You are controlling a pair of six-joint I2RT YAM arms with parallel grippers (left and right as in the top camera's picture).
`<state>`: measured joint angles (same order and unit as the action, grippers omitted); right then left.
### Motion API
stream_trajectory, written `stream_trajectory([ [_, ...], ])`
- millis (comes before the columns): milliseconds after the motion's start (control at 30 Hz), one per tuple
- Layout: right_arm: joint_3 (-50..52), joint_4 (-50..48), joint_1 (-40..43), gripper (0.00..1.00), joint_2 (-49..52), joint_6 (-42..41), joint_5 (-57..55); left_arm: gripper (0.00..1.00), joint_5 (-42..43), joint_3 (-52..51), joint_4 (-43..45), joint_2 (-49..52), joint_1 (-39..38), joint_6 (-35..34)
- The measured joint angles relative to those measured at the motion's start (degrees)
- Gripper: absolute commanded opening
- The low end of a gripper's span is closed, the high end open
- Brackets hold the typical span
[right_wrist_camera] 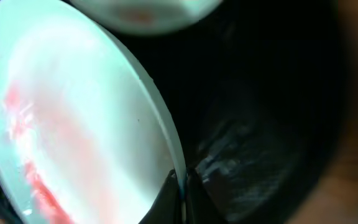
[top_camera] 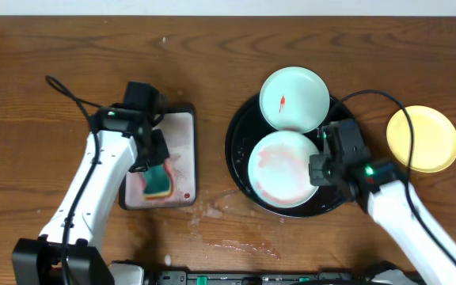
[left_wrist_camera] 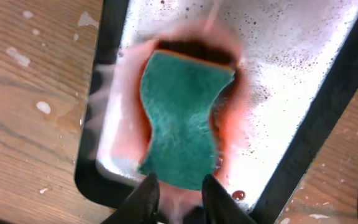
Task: Clean dirty plates on tray and stack at the side
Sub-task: 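Return the sponge to the white tray with the left gripper, then tilt the lower mint plate up by its rim with right gripper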
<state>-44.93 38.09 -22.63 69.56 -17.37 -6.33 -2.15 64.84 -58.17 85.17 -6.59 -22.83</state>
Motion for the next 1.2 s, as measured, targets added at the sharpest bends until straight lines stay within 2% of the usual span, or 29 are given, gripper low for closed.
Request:
stream_trajectory([
  [167, 0.00, -0.31, -5.29, 0.01, -6.32, -0.17, -13.81, 0.47, 3.43, 0.00, 0.17, -0.74, 1.81, 1.70],
  [367, 0.00, -5.07, -8.70, 0.01, -7.10, 2.34, -24.68, 0.64, 8.07, 0.00, 0.11, -7.37, 1.88, 2.16],
  [633, 0.02, -8.24, -16.76, 0.01, -7.10, 10.43, -39.78, 0.69, 9.99, 0.00, -2.03, -16.98, 1.90, 2.12],
  [667, 0.02, -8.35, -17.86, 0.01, -7.10, 11.23, -41.57, 0.77, 10.01, 0.00, -2.36, -17.53, 1.88, 2.14],
  [733, 0.02, -8.55, -20.26, 0.01, -7.10, 12.83, -45.20, 0.83, 10.05, 0.00, -3.23, -18.36, 1.90, 1.97],
  [1200, 0.02, -13.00, -30.64, 0.01, -7.13, 21.84, -56.96, 0.84, 10.82, 0.00, -3.85, -18.64, 1.90, 2.12],
])
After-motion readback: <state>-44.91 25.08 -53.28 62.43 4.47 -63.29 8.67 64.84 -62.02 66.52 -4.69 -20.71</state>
